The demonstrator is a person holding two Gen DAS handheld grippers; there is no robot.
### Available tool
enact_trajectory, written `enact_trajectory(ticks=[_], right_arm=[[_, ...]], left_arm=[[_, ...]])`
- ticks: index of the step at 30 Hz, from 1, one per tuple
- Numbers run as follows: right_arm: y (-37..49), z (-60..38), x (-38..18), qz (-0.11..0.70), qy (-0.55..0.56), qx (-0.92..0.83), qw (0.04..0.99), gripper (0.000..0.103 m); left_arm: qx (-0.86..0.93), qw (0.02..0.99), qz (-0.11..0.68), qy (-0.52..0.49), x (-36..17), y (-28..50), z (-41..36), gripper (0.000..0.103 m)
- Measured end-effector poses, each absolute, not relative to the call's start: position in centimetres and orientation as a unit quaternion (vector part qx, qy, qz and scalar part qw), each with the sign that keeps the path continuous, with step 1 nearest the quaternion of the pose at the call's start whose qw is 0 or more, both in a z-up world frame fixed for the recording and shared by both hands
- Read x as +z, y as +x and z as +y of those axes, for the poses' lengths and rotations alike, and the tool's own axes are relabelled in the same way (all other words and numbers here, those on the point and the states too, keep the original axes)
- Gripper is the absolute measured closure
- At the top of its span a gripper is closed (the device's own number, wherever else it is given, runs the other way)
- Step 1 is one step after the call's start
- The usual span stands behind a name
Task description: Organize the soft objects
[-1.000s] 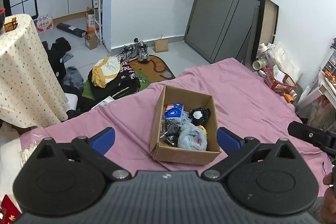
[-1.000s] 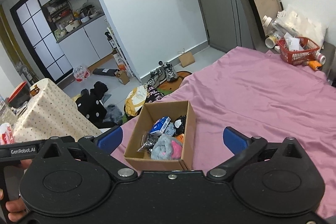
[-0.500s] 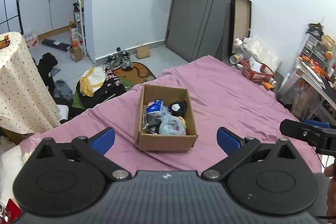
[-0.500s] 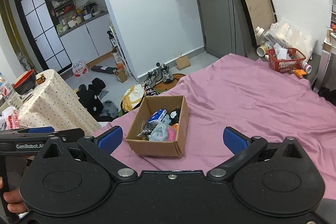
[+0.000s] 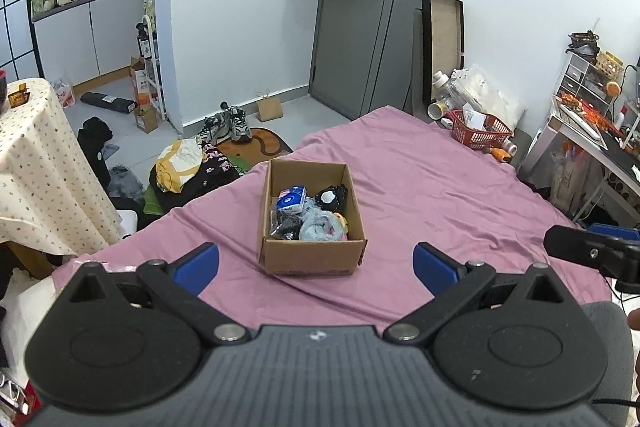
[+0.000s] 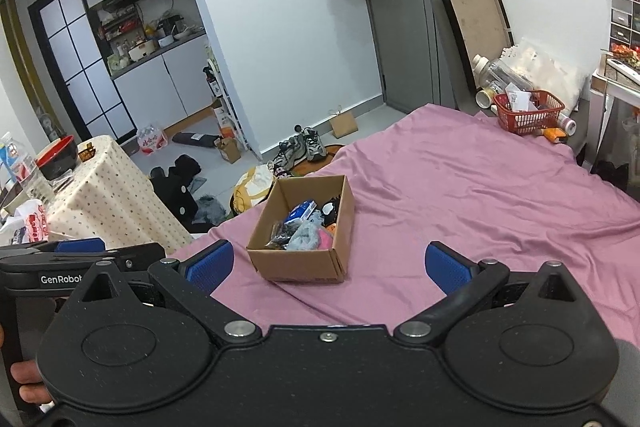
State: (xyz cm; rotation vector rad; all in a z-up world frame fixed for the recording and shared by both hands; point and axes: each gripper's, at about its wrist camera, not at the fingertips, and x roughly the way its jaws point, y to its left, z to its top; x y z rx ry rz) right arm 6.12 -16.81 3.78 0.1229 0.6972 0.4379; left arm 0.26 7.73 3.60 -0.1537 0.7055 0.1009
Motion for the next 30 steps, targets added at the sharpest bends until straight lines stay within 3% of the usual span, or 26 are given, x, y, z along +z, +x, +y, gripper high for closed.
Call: enact_trajectory(ticks=[30], right_arm=[[3.9, -17.3, 3.1, 0.341, 0.064, 0.202, 0.916, 0.000]], left_arm=[[0.043, 0.932, 0.351, -0.078, 3.0, -2.3, 8.2, 0.001]])
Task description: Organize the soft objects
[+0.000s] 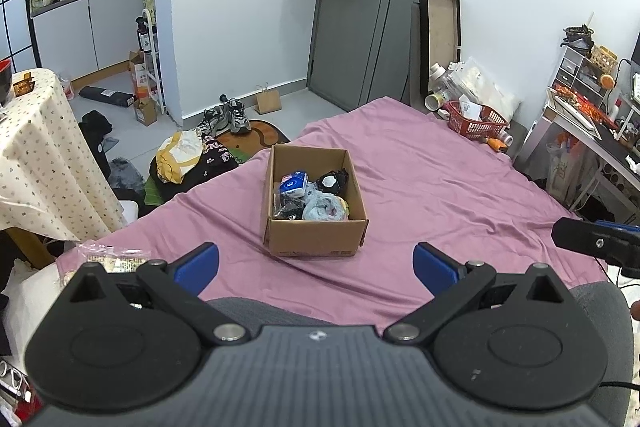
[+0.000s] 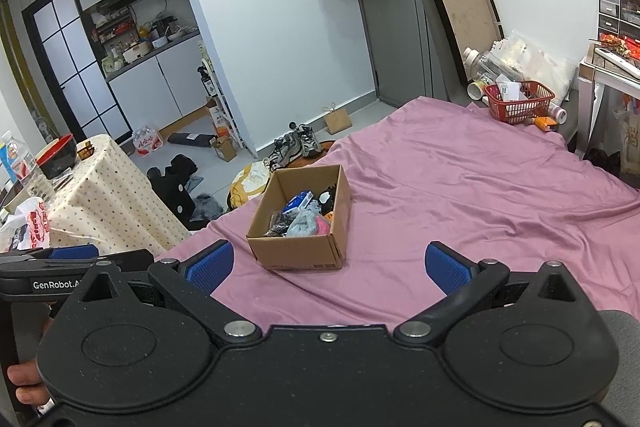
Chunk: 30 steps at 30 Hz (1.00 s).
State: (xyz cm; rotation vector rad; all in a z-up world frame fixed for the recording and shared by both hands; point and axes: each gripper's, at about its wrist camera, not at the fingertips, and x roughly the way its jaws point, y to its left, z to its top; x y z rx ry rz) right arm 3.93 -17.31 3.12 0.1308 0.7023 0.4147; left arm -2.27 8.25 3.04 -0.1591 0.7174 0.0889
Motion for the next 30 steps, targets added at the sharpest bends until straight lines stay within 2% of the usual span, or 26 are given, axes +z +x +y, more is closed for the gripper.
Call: enact_trajectory(ticks=[30], right_arm=[[3.83, -17.58, 3.15, 0.339, 0.064, 0.201, 0.917, 0.000]], left_arm=[[0.038, 0.932, 0.353, -0.075, 3.28, -2.21, 7.90, 0.001]])
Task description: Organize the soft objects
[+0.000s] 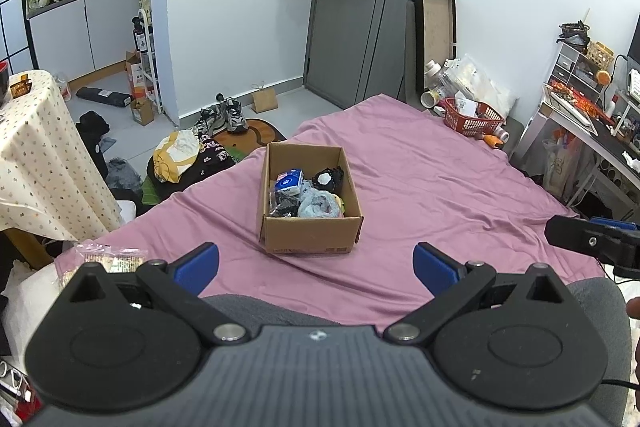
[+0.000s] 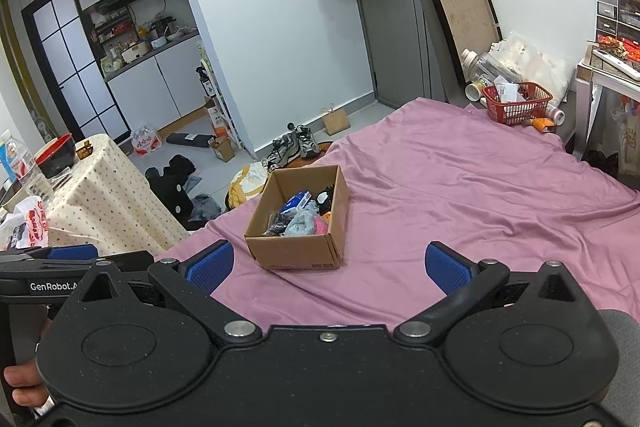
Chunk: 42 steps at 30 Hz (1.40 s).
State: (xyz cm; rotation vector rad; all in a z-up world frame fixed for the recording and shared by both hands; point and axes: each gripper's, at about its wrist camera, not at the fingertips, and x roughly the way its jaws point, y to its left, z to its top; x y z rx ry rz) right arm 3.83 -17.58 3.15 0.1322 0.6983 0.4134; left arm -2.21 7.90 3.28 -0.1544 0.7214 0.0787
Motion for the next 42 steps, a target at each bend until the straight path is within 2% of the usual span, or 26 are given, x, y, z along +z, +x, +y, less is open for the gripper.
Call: enact_trajectory(ticks=[42], right_arm=[[4.09, -18.03, 2.84, 0.343, 0.061, 0.202, 0.915, 0.000]], left_arm=[[0.027, 0.933, 0.350, -0.072, 2.40, -2.87, 7.93, 0.001]])
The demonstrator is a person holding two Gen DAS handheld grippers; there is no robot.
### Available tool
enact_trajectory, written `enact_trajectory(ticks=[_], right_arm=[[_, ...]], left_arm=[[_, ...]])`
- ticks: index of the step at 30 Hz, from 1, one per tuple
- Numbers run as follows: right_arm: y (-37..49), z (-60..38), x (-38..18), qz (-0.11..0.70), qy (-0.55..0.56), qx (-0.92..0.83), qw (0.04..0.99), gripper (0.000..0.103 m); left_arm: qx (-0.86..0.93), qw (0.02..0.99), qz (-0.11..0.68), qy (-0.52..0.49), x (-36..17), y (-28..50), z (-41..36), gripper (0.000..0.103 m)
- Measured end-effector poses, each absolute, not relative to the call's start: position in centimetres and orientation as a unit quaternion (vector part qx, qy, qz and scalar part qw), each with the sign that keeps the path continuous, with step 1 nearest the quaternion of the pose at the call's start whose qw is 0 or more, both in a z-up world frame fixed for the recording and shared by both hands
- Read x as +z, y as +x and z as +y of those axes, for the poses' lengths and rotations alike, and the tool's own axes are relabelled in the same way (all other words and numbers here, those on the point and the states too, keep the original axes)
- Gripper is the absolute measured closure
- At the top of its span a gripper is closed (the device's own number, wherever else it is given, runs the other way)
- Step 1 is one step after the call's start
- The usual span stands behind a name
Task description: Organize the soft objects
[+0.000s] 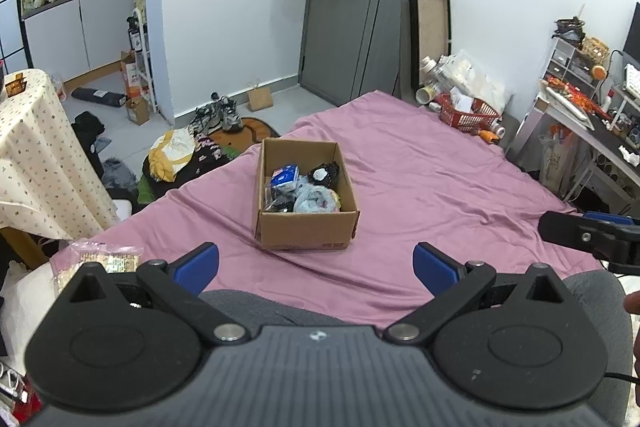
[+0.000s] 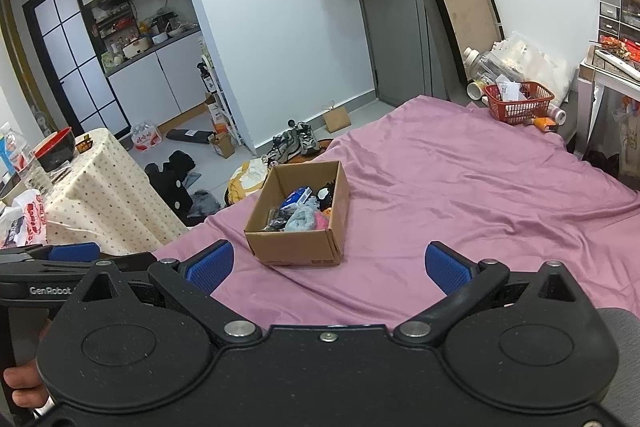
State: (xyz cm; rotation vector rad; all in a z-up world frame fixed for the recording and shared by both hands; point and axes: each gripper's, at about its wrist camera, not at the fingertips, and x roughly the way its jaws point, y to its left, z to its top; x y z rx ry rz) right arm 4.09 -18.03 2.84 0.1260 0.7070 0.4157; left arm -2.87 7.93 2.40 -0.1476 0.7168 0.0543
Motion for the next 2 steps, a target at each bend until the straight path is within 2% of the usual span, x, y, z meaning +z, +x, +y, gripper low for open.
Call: enact_trajectory(ticks=[2], right_arm=[[4.15, -18.05, 2.78, 0.345, 0.063, 0.203, 0.914, 0.000]], left_arm=[[0.021, 0.934, 0.350, -0.072, 2.44, -2.93, 7.93, 0.001]])
